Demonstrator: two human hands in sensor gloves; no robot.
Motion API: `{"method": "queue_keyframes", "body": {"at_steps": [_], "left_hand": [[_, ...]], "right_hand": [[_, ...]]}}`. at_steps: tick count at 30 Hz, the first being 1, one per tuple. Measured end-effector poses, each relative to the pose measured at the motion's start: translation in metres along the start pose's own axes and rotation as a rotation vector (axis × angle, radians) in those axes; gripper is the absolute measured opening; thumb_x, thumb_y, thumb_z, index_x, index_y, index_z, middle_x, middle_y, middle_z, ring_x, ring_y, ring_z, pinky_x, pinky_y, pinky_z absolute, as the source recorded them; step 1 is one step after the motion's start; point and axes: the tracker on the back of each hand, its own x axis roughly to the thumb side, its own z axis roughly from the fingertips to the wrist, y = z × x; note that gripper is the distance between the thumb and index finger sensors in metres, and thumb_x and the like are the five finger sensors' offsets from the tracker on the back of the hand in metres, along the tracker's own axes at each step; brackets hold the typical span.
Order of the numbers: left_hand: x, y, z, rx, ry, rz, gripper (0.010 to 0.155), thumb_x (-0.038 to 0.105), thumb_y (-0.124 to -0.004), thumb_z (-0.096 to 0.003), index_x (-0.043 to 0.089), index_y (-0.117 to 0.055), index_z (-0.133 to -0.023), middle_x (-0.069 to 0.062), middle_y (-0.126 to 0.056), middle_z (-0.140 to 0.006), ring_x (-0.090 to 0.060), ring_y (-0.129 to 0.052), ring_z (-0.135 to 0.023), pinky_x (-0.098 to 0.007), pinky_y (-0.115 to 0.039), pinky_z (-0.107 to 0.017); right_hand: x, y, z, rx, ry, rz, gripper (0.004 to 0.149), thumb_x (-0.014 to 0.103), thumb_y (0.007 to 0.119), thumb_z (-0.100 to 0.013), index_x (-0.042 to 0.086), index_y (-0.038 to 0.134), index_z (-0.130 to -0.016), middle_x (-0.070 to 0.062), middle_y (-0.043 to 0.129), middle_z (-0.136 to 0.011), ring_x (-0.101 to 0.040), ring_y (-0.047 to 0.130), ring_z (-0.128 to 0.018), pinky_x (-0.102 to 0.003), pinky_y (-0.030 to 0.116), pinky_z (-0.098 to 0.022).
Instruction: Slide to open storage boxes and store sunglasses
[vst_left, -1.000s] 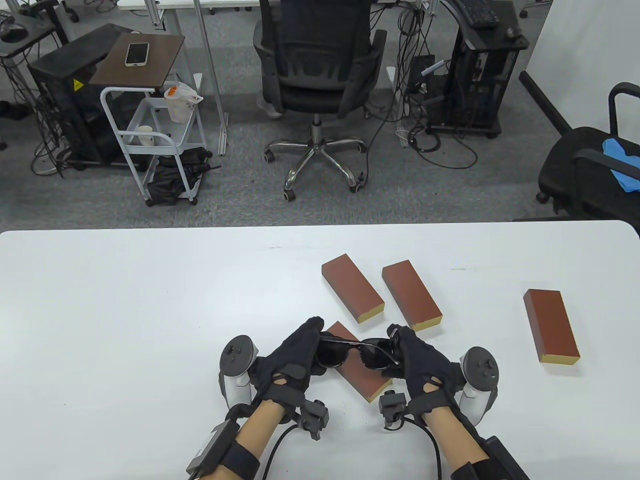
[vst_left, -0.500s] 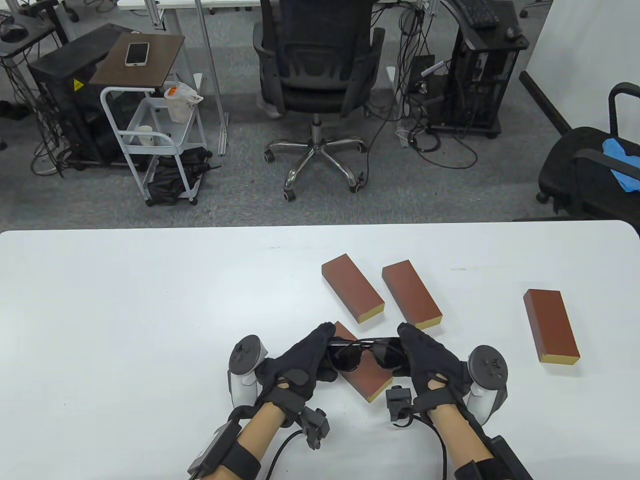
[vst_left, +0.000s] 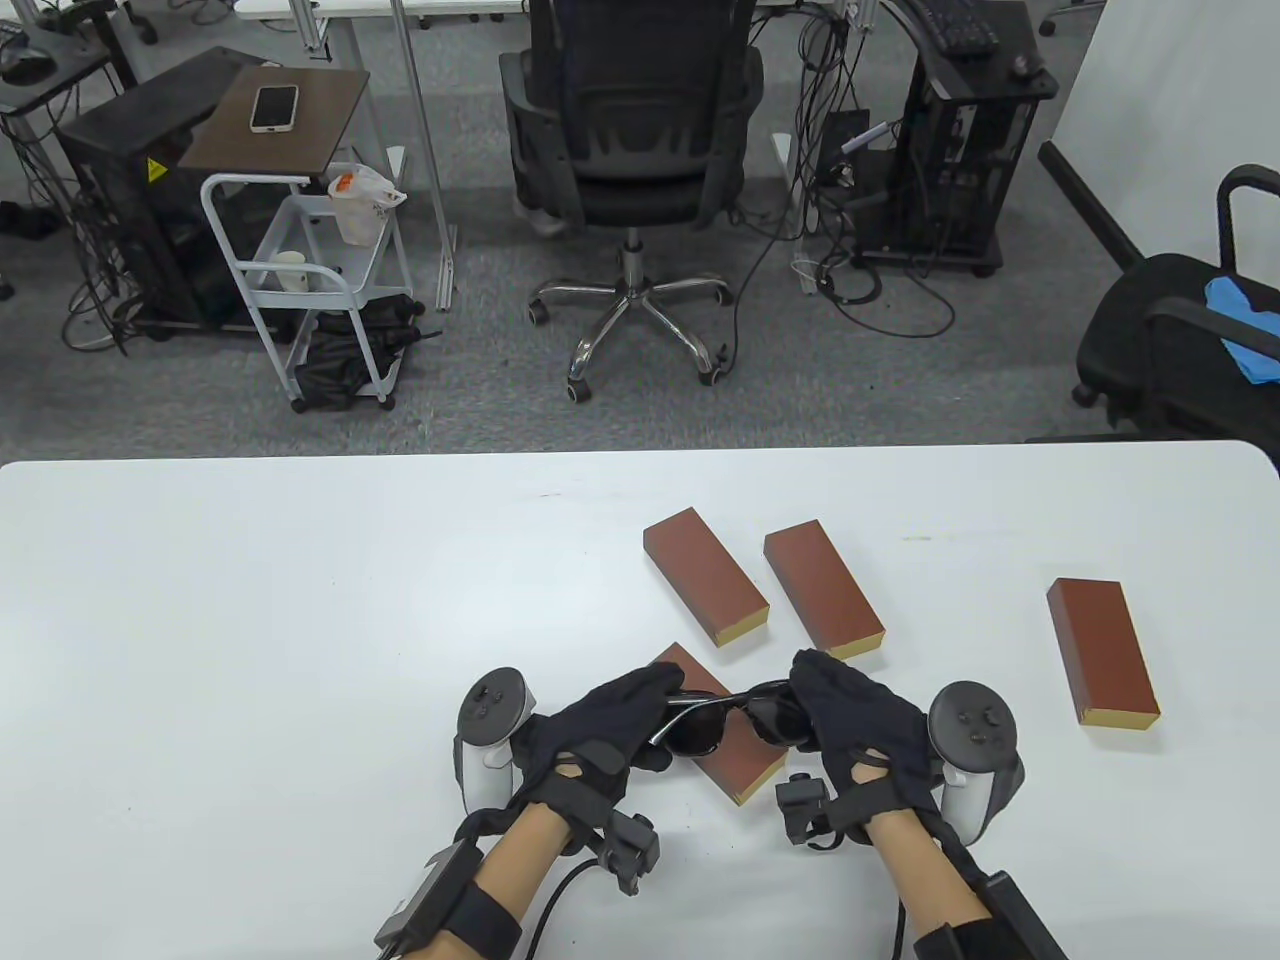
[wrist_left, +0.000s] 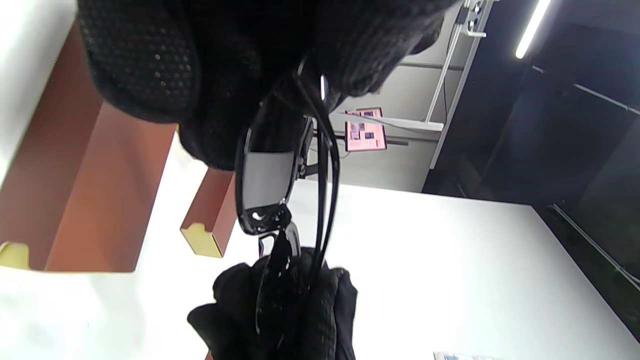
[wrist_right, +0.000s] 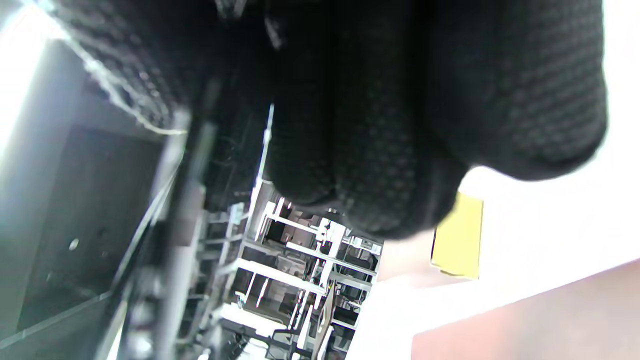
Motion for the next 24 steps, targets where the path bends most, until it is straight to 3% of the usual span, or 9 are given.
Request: {"method": "queue_keyframes", "body": {"at_steps": [2,4,7,10,16,21,24], "left_hand": [[-0.003,0.001,-0.001,-0.002,0.011,0.015,0.047,0.031,-0.081,-0.0473,0.019,-0.084,-0.093,-0.013,-0.096,-0.085,-0.028,-0.105,-0.062,-0.048,-0.087,-0.047],[-0.004,0.002,-0.001,0.003,0.016,0.001,0.047,0.031,-0.081,-0.0472,0.019,-0.085,-0.093,-0.013,-0.096,-0.085,-0.028,-0.105,-0.062,-0.048,-0.088,-0.046],[-0.005,0.004,-0.001,0.016,0.017,-0.040,0.048,0.030,-0.081,-0.0467,0.019,-0.085,-0.093,-0.012,-0.096,-0.085,-0.028,-0.105,-0.062,-0.049,-0.087,-0.046],[-0.005,0.004,-0.001,0.011,0.018,-0.051,0.047,0.030,-0.081,-0.0464,0.019,-0.085,-0.092,-0.013,-0.097,-0.085,-0.028,-0.105,-0.062,-0.049,-0.087,-0.046],[-0.007,0.001,0.000,-0.025,0.013,-0.087,0.047,0.030,-0.082,-0.0454,0.018,-0.087,-0.091,-0.013,-0.098,-0.084,-0.029,-0.106,-0.061,-0.050,-0.087,-0.045],[-0.008,0.001,-0.001,-0.044,0.011,-0.127,0.047,0.029,-0.083,-0.0446,0.018,-0.088,-0.090,-0.014,-0.099,-0.082,-0.028,-0.107,-0.059,-0.050,-0.088,-0.044],[-0.008,0.002,-0.002,-0.063,0.017,-0.174,0.047,0.029,-0.083,-0.0446,0.018,-0.089,-0.090,-0.014,-0.099,-0.082,-0.029,-0.107,-0.059,-0.050,-0.087,-0.044]], "right_hand": [[0.007,0.002,0.002,0.002,-0.100,0.113,0.053,0.049,0.085,-0.032,0.020,0.082,-0.077,-0.011,0.101,-0.063,-0.034,0.104,-0.048,-0.044,0.091,-0.032],[0.016,0.007,0.006,0.014,-0.243,0.240,0.064,0.053,0.081,-0.034,0.022,0.067,-0.088,-0.017,0.080,-0.085,-0.042,0.085,-0.071,-0.050,0.079,-0.050],[0.037,0.015,0.013,0.075,-0.496,0.369,0.059,0.050,0.084,-0.033,0.027,0.071,-0.086,-0.016,0.069,-0.094,-0.043,0.072,-0.082,-0.052,0.069,-0.059],[0.049,0.023,0.021,0.139,-0.610,0.497,0.049,0.044,0.087,-0.031,0.029,0.081,-0.078,-0.012,0.077,-0.089,-0.040,0.074,-0.082,-0.053,0.068,-0.061],[0.058,0.039,0.038,0.117,-0.849,0.869,0.039,0.038,0.089,-0.030,0.029,0.089,-0.068,-0.007,0.091,-0.074,-0.033,0.087,-0.070,-0.050,0.075,-0.055],[0.060,0.046,0.043,0.153,-0.878,0.944,0.038,0.034,0.089,-0.030,0.025,0.089,-0.067,-0.007,0.095,-0.065,-0.031,0.091,-0.063,-0.049,0.078,-0.050],[0.062,0.052,0.046,0.240,-0.885,1.002,0.040,0.034,0.088,-0.030,0.022,0.088,-0.068,-0.009,0.095,-0.063,-0.031,0.091,-0.061,-0.050,0.077,-0.050]]}}
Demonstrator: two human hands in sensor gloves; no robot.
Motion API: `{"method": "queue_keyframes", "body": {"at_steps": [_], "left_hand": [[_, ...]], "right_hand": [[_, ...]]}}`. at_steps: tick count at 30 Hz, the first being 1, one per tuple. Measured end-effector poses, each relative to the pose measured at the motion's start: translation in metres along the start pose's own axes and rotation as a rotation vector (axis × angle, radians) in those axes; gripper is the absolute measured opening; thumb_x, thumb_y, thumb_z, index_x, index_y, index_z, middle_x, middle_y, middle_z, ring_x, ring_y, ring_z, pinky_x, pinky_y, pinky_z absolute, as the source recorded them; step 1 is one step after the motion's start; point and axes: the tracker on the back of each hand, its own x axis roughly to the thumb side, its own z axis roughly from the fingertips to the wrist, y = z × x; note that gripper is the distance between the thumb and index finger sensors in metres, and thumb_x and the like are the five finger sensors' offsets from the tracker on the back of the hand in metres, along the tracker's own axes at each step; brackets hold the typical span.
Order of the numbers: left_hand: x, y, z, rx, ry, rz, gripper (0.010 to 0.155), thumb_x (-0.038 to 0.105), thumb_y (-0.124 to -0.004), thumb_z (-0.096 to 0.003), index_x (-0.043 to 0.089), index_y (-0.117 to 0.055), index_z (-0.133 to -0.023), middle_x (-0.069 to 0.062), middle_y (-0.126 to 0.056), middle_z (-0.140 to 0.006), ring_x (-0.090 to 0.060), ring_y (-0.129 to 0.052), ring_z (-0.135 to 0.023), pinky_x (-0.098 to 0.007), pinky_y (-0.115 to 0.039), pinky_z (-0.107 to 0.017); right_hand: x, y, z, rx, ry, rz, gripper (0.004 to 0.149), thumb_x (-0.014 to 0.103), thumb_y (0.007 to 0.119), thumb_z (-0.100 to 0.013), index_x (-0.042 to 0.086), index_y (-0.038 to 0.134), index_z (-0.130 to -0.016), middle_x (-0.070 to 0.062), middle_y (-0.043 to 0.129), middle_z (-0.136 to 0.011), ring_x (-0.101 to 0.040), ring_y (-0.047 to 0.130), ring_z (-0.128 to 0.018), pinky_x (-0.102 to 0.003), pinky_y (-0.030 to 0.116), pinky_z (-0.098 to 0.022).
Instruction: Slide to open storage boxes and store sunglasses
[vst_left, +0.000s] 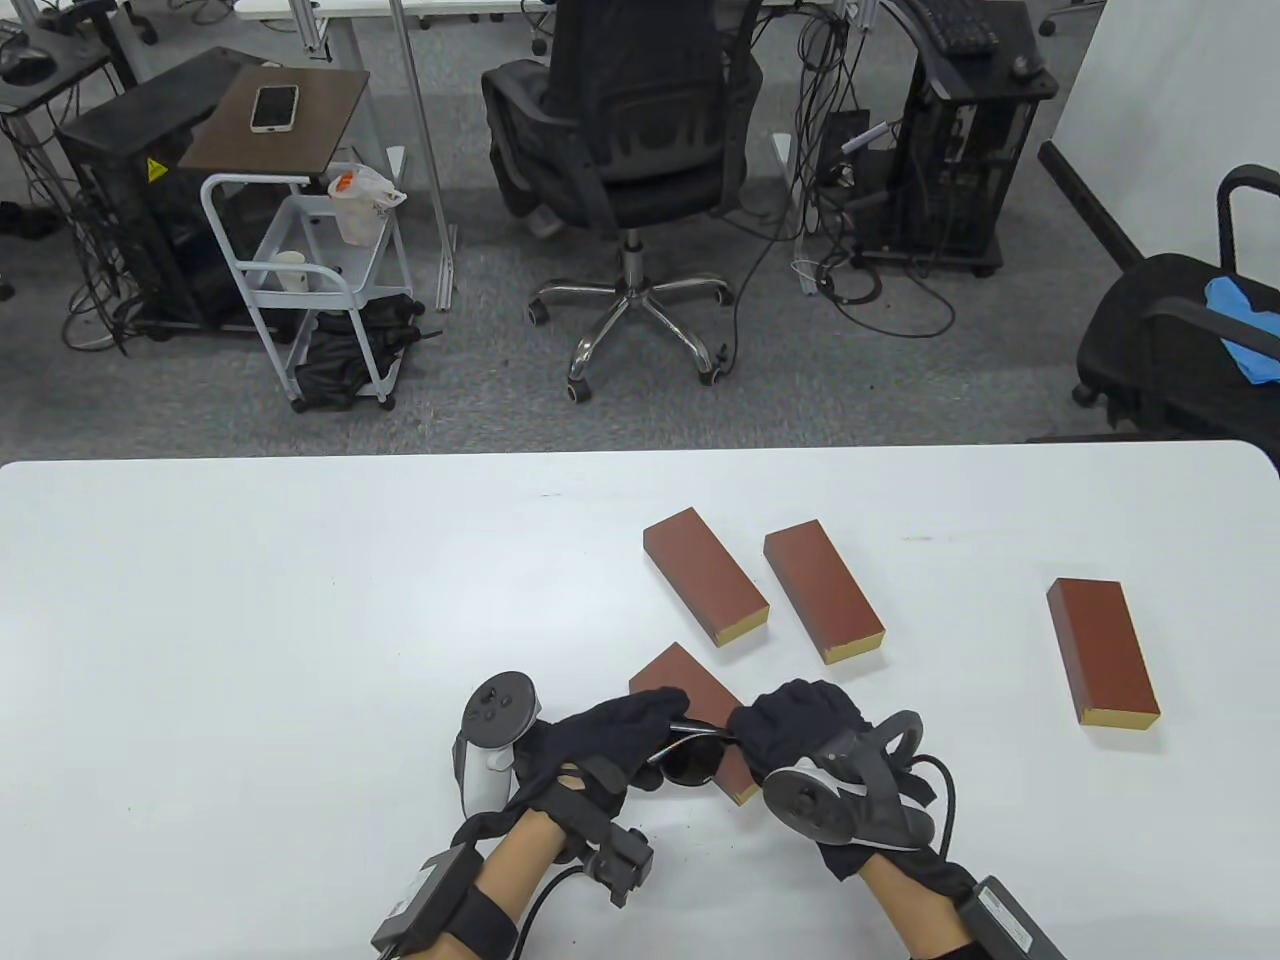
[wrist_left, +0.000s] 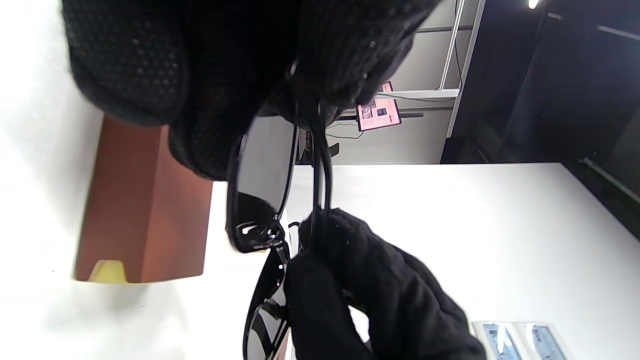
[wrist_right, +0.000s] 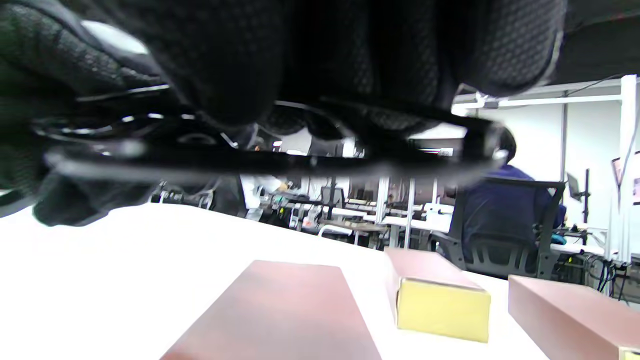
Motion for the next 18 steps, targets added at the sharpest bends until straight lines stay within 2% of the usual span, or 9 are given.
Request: {"method": "queue_keyframes", "body": {"at_steps": [3,6,12,18], "left_hand": [[0.001,0.001,-0.001,-0.034,0.002,-0.064,0.047,0.030,-0.082,-0.0455,0.019,-0.089,-0.090,-0.013,-0.099,-0.082,-0.030,-0.106,-0.059,-0.051,-0.086,-0.044],[0.000,0.006,0.000,-0.015,0.001,-0.144,0.046,0.034,-0.081,-0.0463,0.023,-0.089,-0.090,-0.011,-0.100,-0.081,-0.030,-0.104,-0.060,-0.052,-0.084,-0.044],[0.006,0.029,0.003,0.100,-0.024,-0.204,0.047,0.035,-0.081,-0.0469,0.023,-0.088,-0.091,-0.011,-0.098,-0.083,-0.033,-0.103,-0.061,-0.053,-0.082,-0.045],[0.011,0.045,0.008,0.178,-0.051,-0.243,0.047,0.036,-0.081,-0.0469,0.023,-0.088,-0.091,-0.011,-0.099,-0.083,-0.032,-0.103,-0.061,-0.053,-0.082,-0.045]], "right_hand": [[0.004,-0.003,-0.004,0.080,-0.059,0.019,0.040,0.035,0.089,-0.030,0.020,0.089,-0.067,-0.009,0.098,-0.060,-0.030,0.095,-0.056,-0.048,0.081,-0.046],[0.007,-0.003,-0.005,0.149,-0.079,-0.026,0.040,0.037,0.092,-0.029,0.019,0.091,-0.064,-0.009,0.100,-0.056,-0.029,0.098,-0.051,-0.048,0.083,-0.043],[0.018,0.019,-0.006,0.451,-0.130,-0.091,0.039,0.039,0.095,-0.027,0.019,0.094,-0.061,-0.009,0.103,-0.053,-0.029,0.100,-0.049,-0.047,0.085,-0.040],[0.035,0.032,-0.005,0.570,-0.184,-0.038,0.038,0.040,0.096,-0.026,0.021,0.095,-0.060,-0.007,0.105,-0.052,-0.028,0.101,-0.048,-0.046,0.086,-0.040]]}}
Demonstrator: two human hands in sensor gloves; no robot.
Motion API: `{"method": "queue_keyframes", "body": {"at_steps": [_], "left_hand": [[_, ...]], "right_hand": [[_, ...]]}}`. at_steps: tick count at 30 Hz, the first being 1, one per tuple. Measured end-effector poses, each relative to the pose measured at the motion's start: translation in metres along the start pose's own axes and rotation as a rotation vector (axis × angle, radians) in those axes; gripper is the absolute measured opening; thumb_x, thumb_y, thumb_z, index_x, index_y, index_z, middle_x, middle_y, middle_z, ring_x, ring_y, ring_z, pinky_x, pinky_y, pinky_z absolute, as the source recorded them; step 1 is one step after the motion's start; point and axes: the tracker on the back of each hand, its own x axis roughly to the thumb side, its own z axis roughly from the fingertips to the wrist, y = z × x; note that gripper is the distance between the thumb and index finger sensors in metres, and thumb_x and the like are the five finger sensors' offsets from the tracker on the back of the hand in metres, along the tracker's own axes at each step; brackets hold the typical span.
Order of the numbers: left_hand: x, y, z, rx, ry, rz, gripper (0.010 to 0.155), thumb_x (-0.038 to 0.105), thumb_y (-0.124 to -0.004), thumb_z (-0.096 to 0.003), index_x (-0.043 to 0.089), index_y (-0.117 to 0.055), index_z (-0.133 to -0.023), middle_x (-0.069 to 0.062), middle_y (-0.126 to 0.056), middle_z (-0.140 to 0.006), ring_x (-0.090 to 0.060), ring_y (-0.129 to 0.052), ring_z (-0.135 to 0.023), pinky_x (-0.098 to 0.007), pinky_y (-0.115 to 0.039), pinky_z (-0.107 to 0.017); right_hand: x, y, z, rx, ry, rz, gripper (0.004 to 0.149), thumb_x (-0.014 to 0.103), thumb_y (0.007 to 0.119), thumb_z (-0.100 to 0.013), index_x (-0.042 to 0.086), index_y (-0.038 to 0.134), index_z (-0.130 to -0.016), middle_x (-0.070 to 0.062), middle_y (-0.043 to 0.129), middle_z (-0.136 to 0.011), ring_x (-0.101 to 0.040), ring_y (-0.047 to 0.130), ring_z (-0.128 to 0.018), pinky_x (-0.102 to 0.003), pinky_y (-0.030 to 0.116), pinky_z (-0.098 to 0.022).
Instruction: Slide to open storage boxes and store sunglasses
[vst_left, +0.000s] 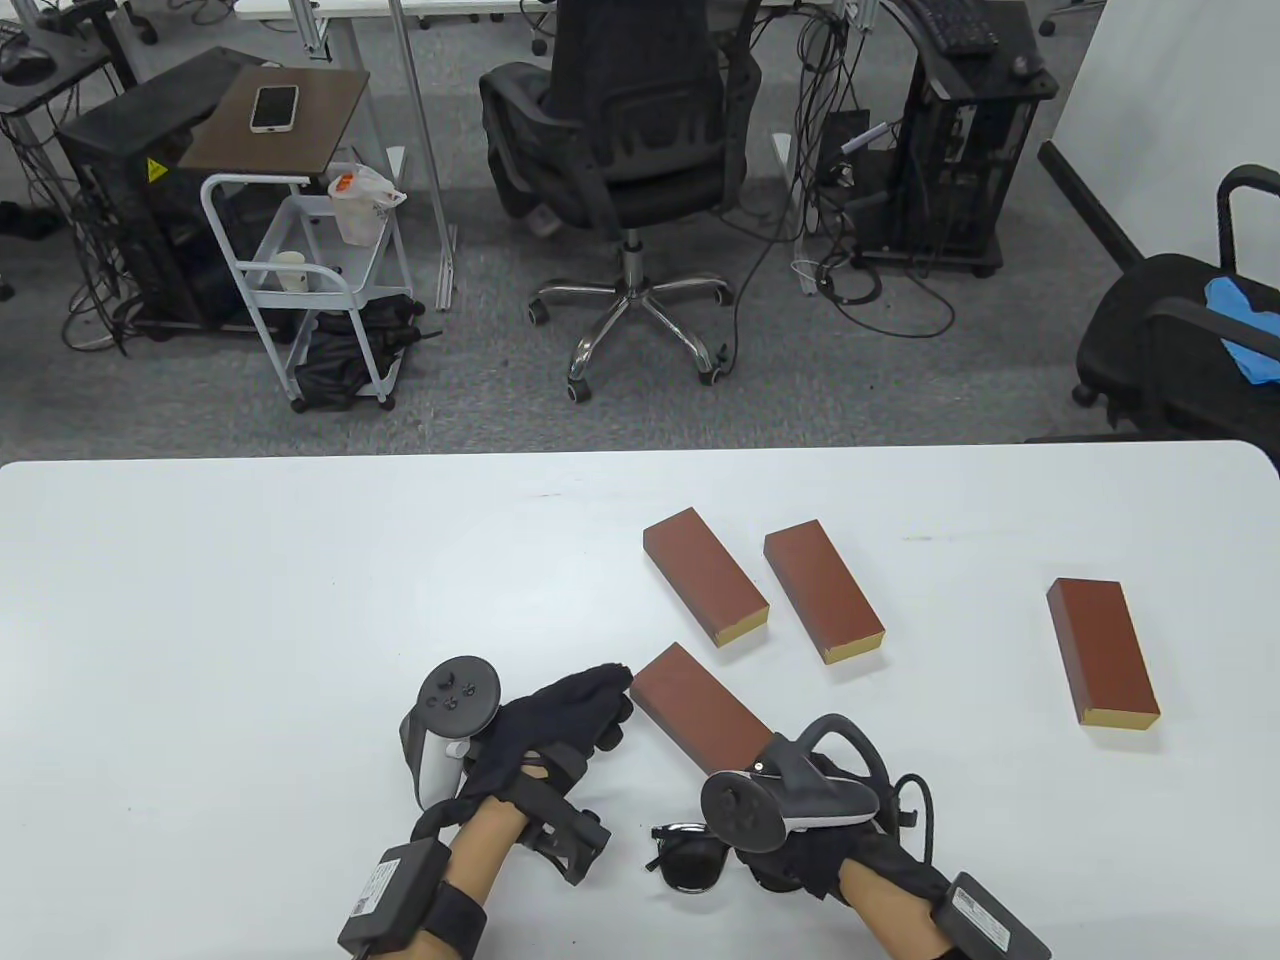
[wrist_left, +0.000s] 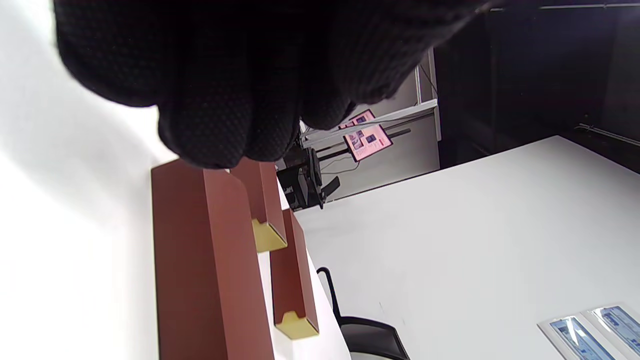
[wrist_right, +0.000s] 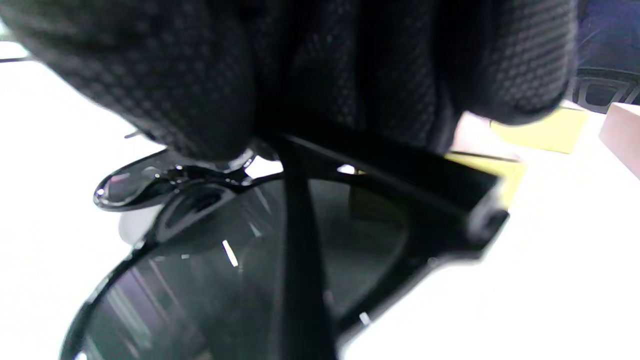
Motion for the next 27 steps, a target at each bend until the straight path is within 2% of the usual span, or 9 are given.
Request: {"method": "queue_keyframes", "body": {"at_steps": [9,15,21,24,27], "left_hand": [[0.004,0.001,0.000,0.008,-0.019,-0.041,0.047,0.037,-0.080,-0.0469,0.022,-0.088,-0.091,-0.011,-0.098,-0.083,-0.033,-0.102,-0.062,-0.053,-0.082,-0.045],[0.002,0.000,0.000,0.012,-0.020,-0.059,0.047,0.037,-0.080,-0.0468,0.022,-0.088,-0.091,-0.011,-0.098,-0.083,-0.033,-0.102,-0.062,-0.054,-0.082,-0.045],[0.005,0.007,0.003,0.087,-0.024,-0.113,0.049,0.039,-0.080,-0.0468,0.023,-0.086,-0.093,-0.011,-0.096,-0.086,-0.033,-0.101,-0.065,-0.054,-0.081,-0.047],[0.006,0.012,0.005,0.143,-0.013,-0.151,0.051,0.040,-0.080,-0.0469,0.023,-0.084,-0.095,-0.011,-0.093,-0.091,-0.035,-0.097,-0.072,-0.056,-0.078,-0.052],[0.008,0.015,0.006,0.201,-0.009,-0.231,0.056,0.043,-0.080,-0.0464,0.024,-0.078,-0.099,-0.010,-0.085,-0.099,-0.038,-0.089,-0.083,-0.058,-0.073,-0.058]], "right_hand": [[0.002,0.013,-0.004,0.064,0.001,0.118,0.038,0.041,0.097,-0.024,0.024,0.096,-0.058,-0.004,0.104,-0.053,-0.026,0.101,-0.049,-0.044,0.086,-0.041],[-0.005,0.020,-0.006,0.095,0.032,0.115,0.038,0.042,0.097,-0.023,0.024,0.097,-0.056,-0.005,0.105,-0.050,-0.026,0.102,-0.047,-0.044,0.087,-0.039],[-0.014,0.017,-0.003,0.087,0.059,0.072,0.039,0.047,0.095,-0.023,0.026,0.097,-0.054,-0.004,0.105,-0.049,-0.025,0.102,-0.046,-0.044,0.086,-0.039],[-0.024,0.009,0.001,0.045,0.097,0.022,0.039,0.049,0.095,-0.023,0.026,0.097,-0.055,-0.004,0.105,-0.050,-0.026,0.101,-0.047,-0.044,0.086,-0.040],[-0.045,-0.005,0.011,-0.080,0.158,-0.016,0.041,0.051,0.093,-0.023,0.026,0.096,-0.056,-0.004,0.104,-0.052,-0.026,0.101,-0.049,-0.045,0.085,-0.041]]}}
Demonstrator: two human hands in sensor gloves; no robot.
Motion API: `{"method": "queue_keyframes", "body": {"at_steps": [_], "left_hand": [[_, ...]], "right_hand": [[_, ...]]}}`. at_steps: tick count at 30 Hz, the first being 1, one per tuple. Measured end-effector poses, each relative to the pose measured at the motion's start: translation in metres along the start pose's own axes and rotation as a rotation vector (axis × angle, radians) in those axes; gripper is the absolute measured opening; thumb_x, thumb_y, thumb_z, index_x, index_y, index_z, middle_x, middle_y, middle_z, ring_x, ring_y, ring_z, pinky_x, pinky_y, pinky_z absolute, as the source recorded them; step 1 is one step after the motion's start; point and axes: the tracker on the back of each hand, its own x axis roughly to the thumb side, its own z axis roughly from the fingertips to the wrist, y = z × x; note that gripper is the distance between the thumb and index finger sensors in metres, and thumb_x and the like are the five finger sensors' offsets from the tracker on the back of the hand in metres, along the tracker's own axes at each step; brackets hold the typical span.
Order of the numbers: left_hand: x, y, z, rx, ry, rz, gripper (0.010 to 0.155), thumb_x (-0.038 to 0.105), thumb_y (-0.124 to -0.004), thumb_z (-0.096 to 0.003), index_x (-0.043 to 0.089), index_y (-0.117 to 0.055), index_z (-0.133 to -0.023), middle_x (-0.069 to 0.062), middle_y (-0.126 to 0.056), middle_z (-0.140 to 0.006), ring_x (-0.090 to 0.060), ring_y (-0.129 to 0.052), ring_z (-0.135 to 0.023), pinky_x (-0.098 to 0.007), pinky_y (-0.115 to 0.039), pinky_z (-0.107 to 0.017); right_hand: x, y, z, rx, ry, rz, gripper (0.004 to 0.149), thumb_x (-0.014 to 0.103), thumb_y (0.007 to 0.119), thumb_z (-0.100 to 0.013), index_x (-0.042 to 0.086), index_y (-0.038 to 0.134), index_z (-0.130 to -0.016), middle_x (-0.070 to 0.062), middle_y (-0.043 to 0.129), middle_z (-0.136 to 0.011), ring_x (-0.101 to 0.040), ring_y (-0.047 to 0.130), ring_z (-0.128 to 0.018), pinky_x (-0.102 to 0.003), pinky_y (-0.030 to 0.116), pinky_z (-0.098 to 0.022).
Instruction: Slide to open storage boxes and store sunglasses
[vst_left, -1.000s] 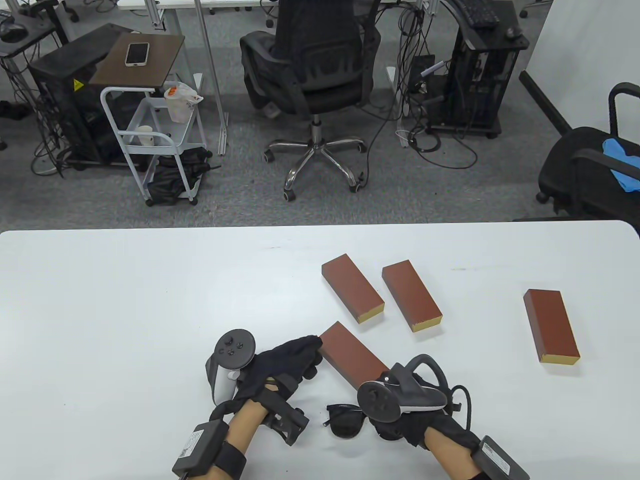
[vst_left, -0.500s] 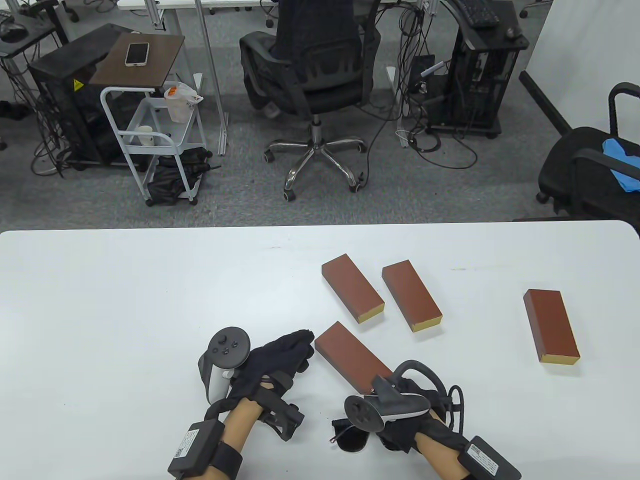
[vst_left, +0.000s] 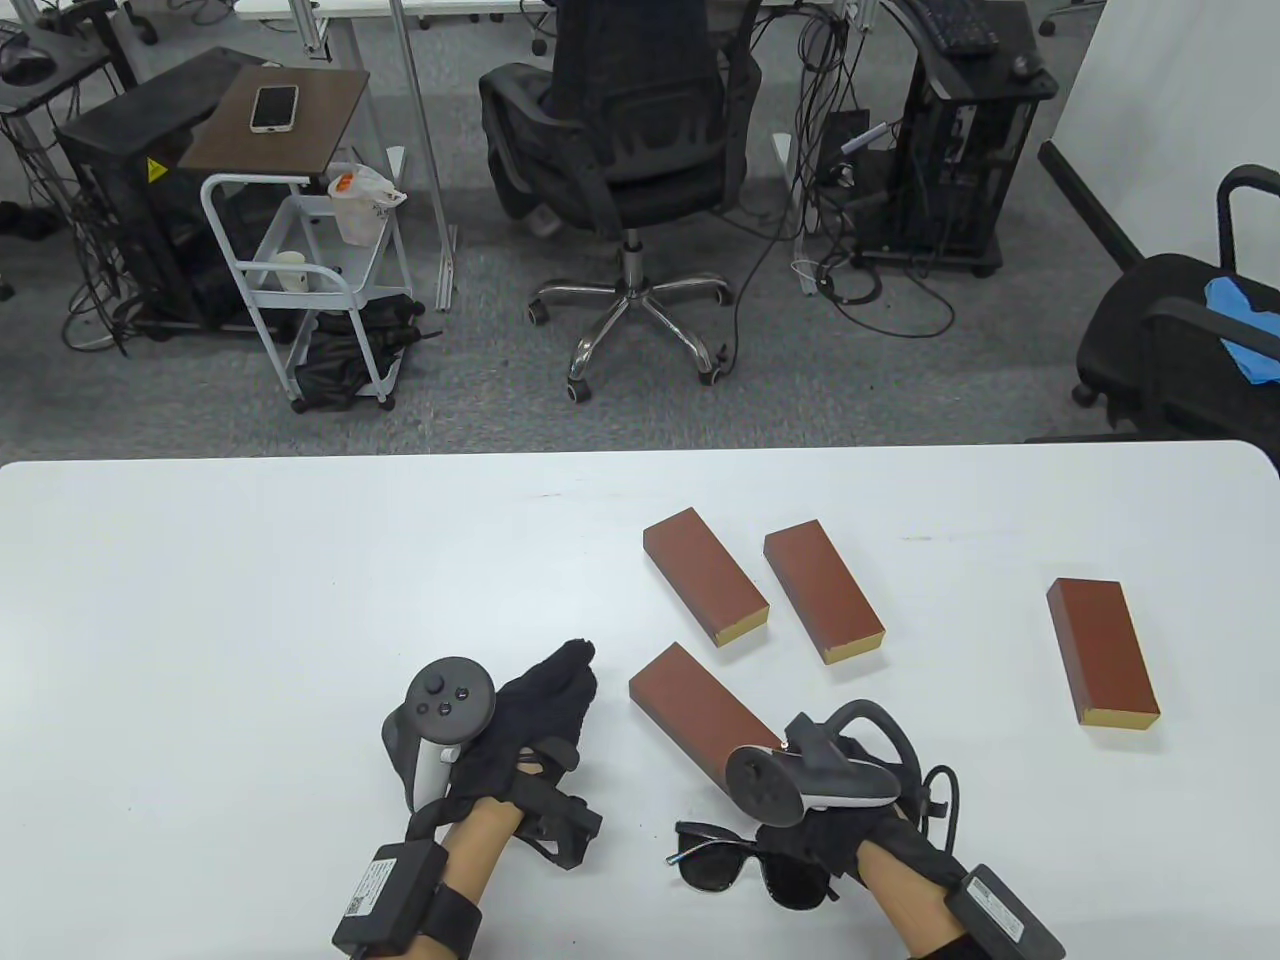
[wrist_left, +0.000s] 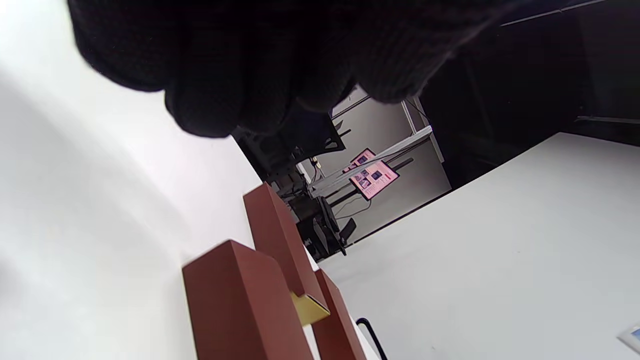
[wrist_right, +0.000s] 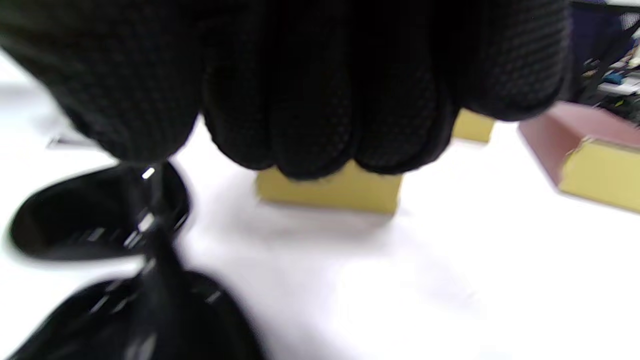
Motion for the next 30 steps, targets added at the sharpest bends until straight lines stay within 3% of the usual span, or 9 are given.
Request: {"method": "queue_keyframes", "body": {"at_steps": [4,11,15,18,21,25,30], "left_hand": [[0.005,0.004,0.000,0.036,-0.015,-0.146,0.064,0.049,-0.081,-0.0451,0.025,-0.071,-0.104,-0.011,-0.073,-0.108,-0.040,-0.075,-0.096,-0.062,-0.064,-0.065],[0.011,0.010,0.000,0.069,-0.063,-0.362,0.076,0.059,-0.077,-0.0432,0.027,-0.058,-0.109,-0.008,-0.058,-0.116,-0.038,-0.050,-0.109,-0.063,-0.051,-0.073],[0.013,0.010,0.000,0.061,-0.072,-0.437,0.078,0.062,-0.075,-0.0427,0.027,-0.055,-0.109,-0.007,-0.053,-0.117,-0.037,-0.043,-0.111,-0.063,-0.045,-0.075],[0.013,0.006,0.000,0.042,-0.081,-0.526,0.079,0.064,-0.074,-0.0421,0.028,-0.054,-0.109,-0.006,-0.051,-0.118,-0.035,-0.040,-0.112,-0.062,-0.042,-0.076],[0.014,0.004,0.000,0.038,-0.083,-0.584,0.078,0.063,-0.074,-0.0423,0.028,-0.055,-0.109,-0.005,-0.052,-0.118,-0.035,-0.041,-0.111,-0.062,-0.043,-0.076],[0.011,0.006,0.000,0.040,-0.077,-0.566,0.077,0.062,-0.074,-0.0424,0.027,-0.057,-0.109,-0.006,-0.054,-0.117,-0.036,-0.043,-0.111,-0.062,-0.043,-0.076],[0.006,0.006,-0.002,0.038,-0.059,-0.577,0.076,0.062,-0.074,-0.0425,0.026,-0.059,-0.108,-0.007,-0.057,-0.116,-0.037,-0.046,-0.110,-0.063,-0.044,-0.075]], "right_hand": [[-0.039,-0.008,0.012,-0.220,0.157,-0.041,0.052,0.055,0.088,-0.024,0.025,0.091,-0.067,-0.007,0.098,-0.068,-0.032,0.094,-0.065,-0.051,0.079,-0.051],[-0.117,0.002,0.030,-0.277,0.482,-0.024,0.064,0.059,0.084,-0.025,0.026,0.079,-0.080,-0.010,0.083,-0.089,-0.037,0.080,-0.083,-0.055,0.071,-0.059],[-0.153,0.016,0.039,-0.207,0.674,0.000,0.069,0.063,0.082,-0.024,0.028,0.074,-0.084,-0.007,0.079,-0.093,-0.037,0.078,-0.083,-0.055,0.069,-0.061],[-0.183,0.032,0.051,-0.122,0.889,0.117,0.081,0.071,0.078,-0.020,0.032,0.063,-0.090,-0.006,0.068,-0.100,-0.036,0.072,-0.088,-0.055,0.064,-0.065],[-0.207,0.047,0.059,-0.049,1.003,0.158,0.086,0.076,0.076,-0.019,0.034,0.058,-0.092,-0.006,0.061,-0.104,-0.035,0.068,-0.091,-0.055,0.062,-0.067],[-0.229,0.060,0.067,-0.017,1.117,0.069,0.090,0.078,0.074,-0.019,0.037,0.049,-0.094,-0.007,0.052,-0.107,-0.038,0.063,-0.094,-0.056,0.060,-0.068],[-0.251,0.077,0.077,0.113,1.236,0.015,0.093,0.081,0.072,-0.018,0.042,0.038,-0.095,-0.006,0.039,-0.111,-0.040,0.055,-0.099,-0.057,0.057,-0.070]]}}
